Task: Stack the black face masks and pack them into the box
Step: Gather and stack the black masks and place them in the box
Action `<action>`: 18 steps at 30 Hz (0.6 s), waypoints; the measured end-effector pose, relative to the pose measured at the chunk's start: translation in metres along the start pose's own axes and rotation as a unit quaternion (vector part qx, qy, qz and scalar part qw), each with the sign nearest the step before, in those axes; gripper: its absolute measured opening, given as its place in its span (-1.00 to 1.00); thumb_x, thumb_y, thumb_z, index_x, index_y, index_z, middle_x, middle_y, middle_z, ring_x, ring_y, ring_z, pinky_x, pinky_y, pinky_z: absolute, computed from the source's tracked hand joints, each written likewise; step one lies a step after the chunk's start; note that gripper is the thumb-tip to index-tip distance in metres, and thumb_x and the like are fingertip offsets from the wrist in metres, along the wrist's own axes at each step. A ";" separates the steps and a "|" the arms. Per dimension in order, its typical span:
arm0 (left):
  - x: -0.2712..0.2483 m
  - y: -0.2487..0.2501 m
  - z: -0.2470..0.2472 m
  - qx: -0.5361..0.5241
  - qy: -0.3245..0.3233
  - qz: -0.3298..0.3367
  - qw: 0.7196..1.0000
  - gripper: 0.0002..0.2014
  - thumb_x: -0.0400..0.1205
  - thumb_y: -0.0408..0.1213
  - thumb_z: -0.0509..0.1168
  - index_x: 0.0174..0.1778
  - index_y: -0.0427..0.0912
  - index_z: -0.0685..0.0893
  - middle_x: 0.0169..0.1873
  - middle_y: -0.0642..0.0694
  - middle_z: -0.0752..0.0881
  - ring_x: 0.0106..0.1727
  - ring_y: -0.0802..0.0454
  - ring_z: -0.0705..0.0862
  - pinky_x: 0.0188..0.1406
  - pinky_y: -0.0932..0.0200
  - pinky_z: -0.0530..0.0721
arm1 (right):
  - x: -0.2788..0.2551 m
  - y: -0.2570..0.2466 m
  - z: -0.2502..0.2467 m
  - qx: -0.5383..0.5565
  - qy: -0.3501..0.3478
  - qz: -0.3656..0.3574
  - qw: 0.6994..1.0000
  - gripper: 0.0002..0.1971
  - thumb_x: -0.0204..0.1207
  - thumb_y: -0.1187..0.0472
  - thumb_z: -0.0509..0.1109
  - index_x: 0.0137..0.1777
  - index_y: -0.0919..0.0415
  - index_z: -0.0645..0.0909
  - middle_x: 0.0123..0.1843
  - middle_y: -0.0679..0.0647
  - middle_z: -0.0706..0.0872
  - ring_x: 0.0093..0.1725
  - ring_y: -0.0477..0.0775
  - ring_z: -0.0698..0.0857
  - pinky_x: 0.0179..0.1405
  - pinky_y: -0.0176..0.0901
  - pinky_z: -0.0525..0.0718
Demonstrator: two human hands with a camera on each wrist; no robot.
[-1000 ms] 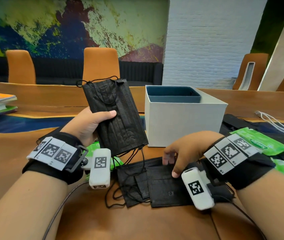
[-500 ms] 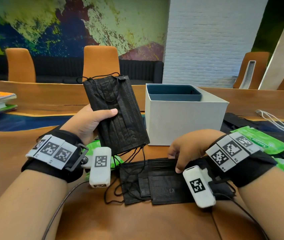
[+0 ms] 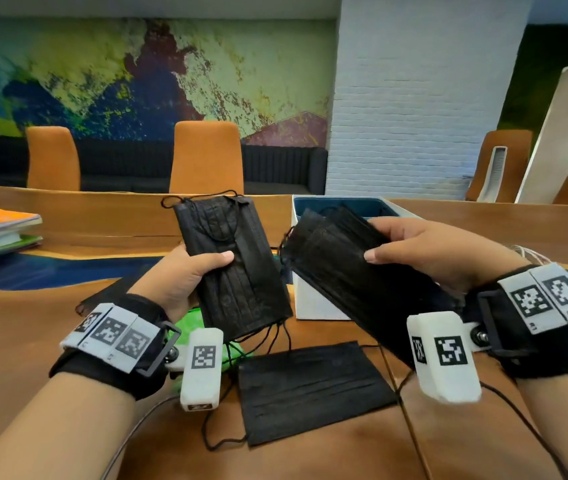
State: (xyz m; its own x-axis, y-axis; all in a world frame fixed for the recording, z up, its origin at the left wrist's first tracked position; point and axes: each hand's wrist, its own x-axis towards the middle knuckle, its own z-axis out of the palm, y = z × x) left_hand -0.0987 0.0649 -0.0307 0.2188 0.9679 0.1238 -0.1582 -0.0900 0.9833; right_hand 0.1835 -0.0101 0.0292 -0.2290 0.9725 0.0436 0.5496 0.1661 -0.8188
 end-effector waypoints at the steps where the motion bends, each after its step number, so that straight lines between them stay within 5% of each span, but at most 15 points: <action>1: 0.000 -0.002 0.003 0.006 -0.012 -0.010 1.000 -0.53 0.40 -0.35 0.45 0.27 -0.23 0.63 0.09 -0.28 0.77 0.08 -0.20 0.76 0.09 -0.11 0.68 | 0.002 0.002 0.001 0.051 0.011 -0.016 0.999 -0.65 0.44 0.26 0.37 0.24 0.12 0.62 0.16 0.21 0.76 0.19 0.21 0.73 0.32 0.15 0.60; 7: -0.002 -0.006 0.019 0.045 -0.052 -0.018 0.997 -0.83 0.65 -0.37 0.28 0.14 -0.16 0.65 -0.12 -0.09 0.85 -0.11 0.02 0.82 -0.23 0.18 0.76 | 0.010 0.006 0.022 0.270 -0.003 -0.024 0.962 -0.64 0.54 0.56 0.03 0.21 0.37 0.55 0.02 0.24 0.74 0.01 0.15 0.74 0.01 -0.04 0.69; 10: -0.004 -0.006 0.022 0.057 -0.063 -0.022 0.996 -0.83 0.65 -0.39 0.27 0.12 -0.12 0.64 -0.10 -0.09 0.84 -0.08 0.01 0.81 -0.17 0.15 0.77 | 0.016 0.010 0.037 0.296 -0.027 -0.016 0.955 -0.66 0.40 0.54 0.12 0.09 0.34 0.60 -0.07 0.20 0.79 -0.08 0.12 0.77 -0.01 -0.07 0.73; 12: -0.005 -0.005 0.022 0.065 -0.064 -0.025 0.996 -0.83 0.65 -0.39 0.27 0.12 -0.15 0.67 -0.04 -0.12 0.84 0.01 -0.05 0.80 -0.01 0.06 0.73 | 0.019 0.012 0.046 0.306 -0.041 -0.011 0.951 -0.63 0.30 0.48 0.18 0.10 0.32 0.60 -0.04 0.21 0.79 -0.04 0.13 0.78 0.02 -0.05 0.75; 14: -0.005 -0.005 0.022 0.068 -0.065 -0.027 0.995 -0.82 0.65 -0.39 0.27 0.13 -0.19 0.68 0.00 -0.16 0.82 0.08 -0.10 0.78 0.09 0.00 0.69 | 0.020 0.014 0.053 0.312 -0.052 -0.007 0.949 -0.65 0.41 0.52 0.14 0.14 0.30 0.59 0.02 0.21 0.79 0.02 0.14 0.77 0.07 -0.03 0.73; 18: -0.004 -0.004 0.020 0.073 -0.063 -0.026 0.995 -0.83 0.65 -0.37 0.26 0.12 -0.20 0.68 -0.03 -0.14 0.83 0.04 -0.08 0.79 0.01 0.02 0.71 | 0.025 0.019 0.058 0.298 -0.036 -0.004 0.954 -0.46 0.34 0.45 0.25 0.38 0.25 0.45 0.31 0.36 0.63 0.30 0.30 0.65 0.26 0.12 0.65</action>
State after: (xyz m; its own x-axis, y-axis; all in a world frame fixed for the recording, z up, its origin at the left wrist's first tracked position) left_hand -0.0797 0.0568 -0.0322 0.3439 0.9357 0.0794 -0.0045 -0.0829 0.9965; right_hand 0.1412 0.0075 -0.0186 -0.2979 0.9541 0.0291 -0.0013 0.0301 -0.9995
